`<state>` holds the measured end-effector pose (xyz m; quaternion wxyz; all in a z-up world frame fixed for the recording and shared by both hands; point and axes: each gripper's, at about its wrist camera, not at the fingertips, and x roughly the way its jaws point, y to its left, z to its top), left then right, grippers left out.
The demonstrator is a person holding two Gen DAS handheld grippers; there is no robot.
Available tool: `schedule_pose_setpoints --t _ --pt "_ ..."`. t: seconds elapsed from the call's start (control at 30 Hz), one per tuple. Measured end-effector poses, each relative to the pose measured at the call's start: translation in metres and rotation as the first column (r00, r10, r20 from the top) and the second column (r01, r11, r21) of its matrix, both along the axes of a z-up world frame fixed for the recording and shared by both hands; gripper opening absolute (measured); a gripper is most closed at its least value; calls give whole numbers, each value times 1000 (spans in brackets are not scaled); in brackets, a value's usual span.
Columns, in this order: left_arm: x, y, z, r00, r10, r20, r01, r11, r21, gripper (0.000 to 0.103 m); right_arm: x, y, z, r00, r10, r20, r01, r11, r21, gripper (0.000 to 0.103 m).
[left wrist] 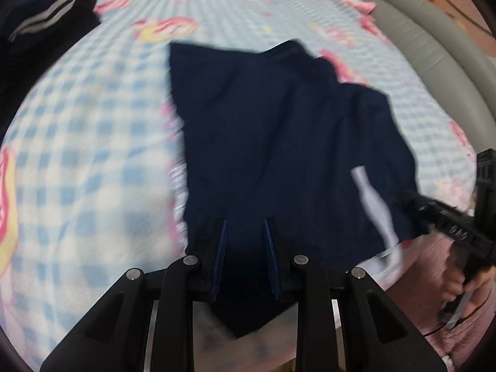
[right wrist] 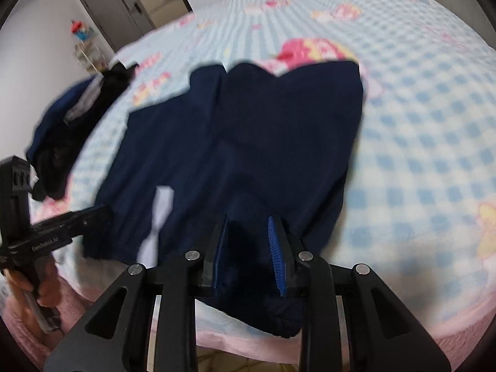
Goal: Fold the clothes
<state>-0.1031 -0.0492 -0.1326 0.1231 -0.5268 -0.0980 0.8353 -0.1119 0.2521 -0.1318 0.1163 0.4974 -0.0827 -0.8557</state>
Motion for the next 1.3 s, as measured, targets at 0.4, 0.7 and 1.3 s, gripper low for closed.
schedule_pose_setpoints --t 0.4,0.7,1.3 --pt "-31 -28 35 997 18 -77 -12 997 81 29 -29 8 47 997 34 -73 -37 999 -40 33" --pt "-103 -49 25 991 114 -65 -107 988 109 46 -96 -28 73 990 95 -101 -88 994 72 33" --pt "-156 -45 -2 992 102 -72 -96 992 78 5 -209 -92 7 974 222 33 -224 972 72 11"
